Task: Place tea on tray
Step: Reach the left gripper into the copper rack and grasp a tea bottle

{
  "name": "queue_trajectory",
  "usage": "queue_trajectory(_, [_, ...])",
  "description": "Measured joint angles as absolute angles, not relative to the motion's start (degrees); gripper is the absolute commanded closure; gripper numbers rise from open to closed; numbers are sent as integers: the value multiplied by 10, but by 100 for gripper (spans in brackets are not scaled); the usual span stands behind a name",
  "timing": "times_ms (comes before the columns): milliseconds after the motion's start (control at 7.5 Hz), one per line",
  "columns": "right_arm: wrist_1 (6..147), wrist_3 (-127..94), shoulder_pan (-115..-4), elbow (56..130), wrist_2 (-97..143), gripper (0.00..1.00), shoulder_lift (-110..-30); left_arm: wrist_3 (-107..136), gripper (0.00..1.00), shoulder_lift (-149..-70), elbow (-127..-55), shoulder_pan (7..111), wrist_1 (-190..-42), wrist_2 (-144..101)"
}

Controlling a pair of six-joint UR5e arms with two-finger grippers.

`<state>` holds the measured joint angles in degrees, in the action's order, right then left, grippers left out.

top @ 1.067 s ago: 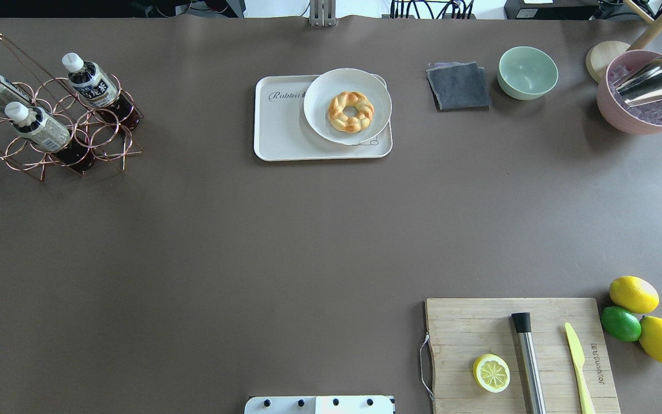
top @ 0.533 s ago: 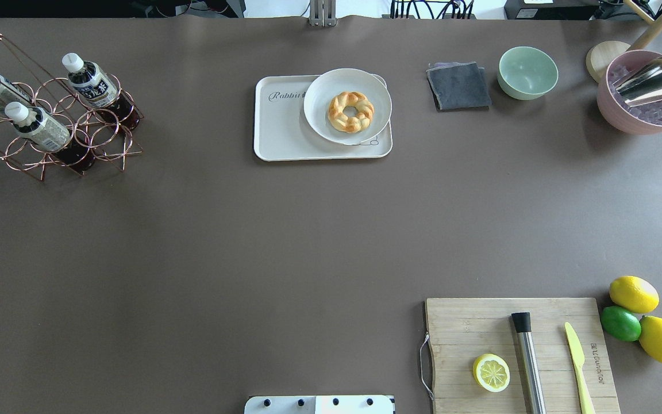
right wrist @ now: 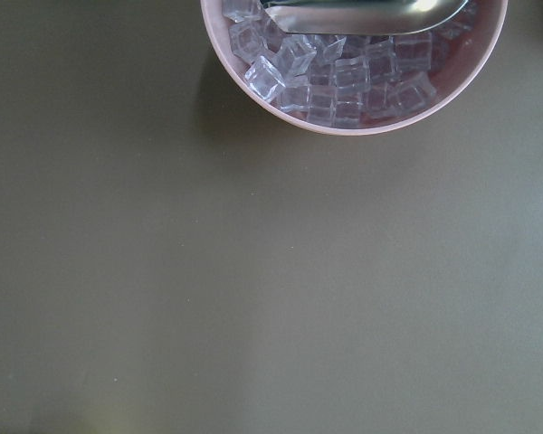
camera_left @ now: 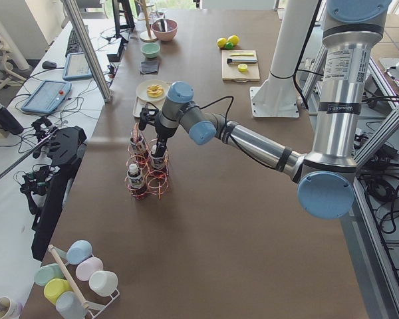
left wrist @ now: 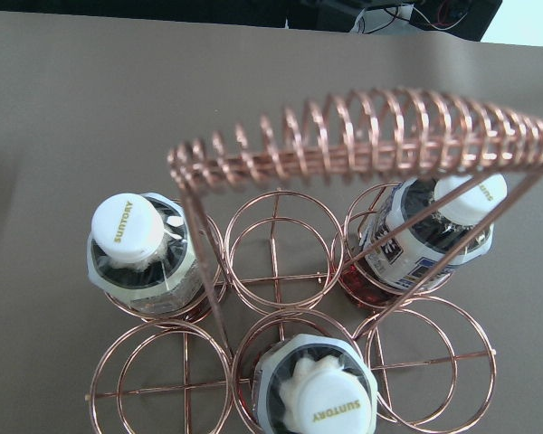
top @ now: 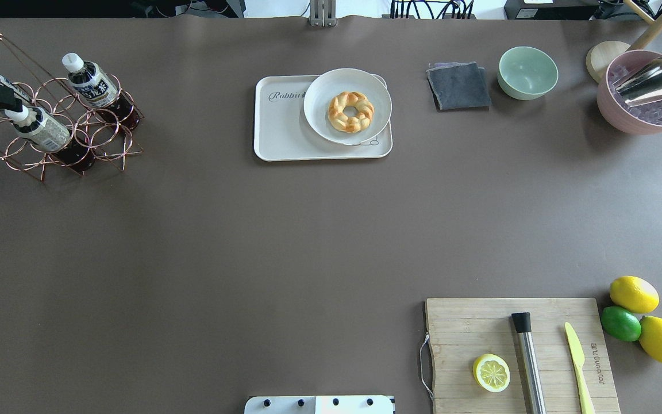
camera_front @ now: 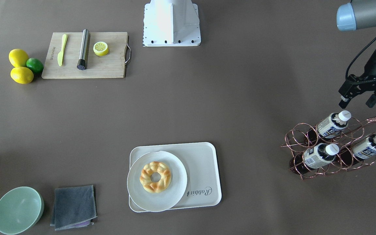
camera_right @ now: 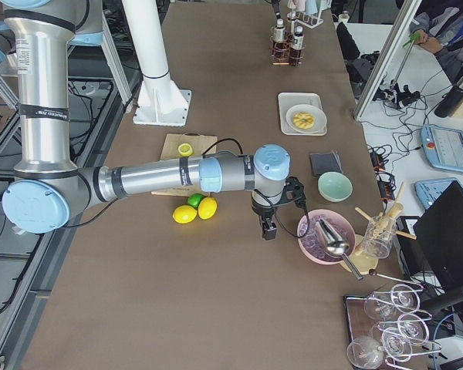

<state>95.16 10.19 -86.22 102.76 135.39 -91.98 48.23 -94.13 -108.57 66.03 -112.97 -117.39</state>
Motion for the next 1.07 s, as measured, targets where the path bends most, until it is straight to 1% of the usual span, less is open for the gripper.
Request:
queue_trajectory(133, [952, 102, -862, 1027, 1354, 0, -920, 484, 7, -951, -1076, 657, -1130, -1171])
queue_trajectory(400, [952, 102, -862, 1024, 1354, 0, -920, 485, 16, -963, -1062, 645, -1130, -1160])
queue_trajectory(533, [952, 101, -861, 1024, 1354, 0, -920, 485, 23, -964, -1059, 639, -1130, -1156])
queue_trajectory(933, [952, 101, -861, 1024, 1354, 0, -920, 484, 47, -964, -1056, 634, -1130, -1153])
queue_trajectory(1067, [952, 100, -860, 1025, 1354, 0, -920, 486, 62, -963, -1056, 634, -1129, -1153])
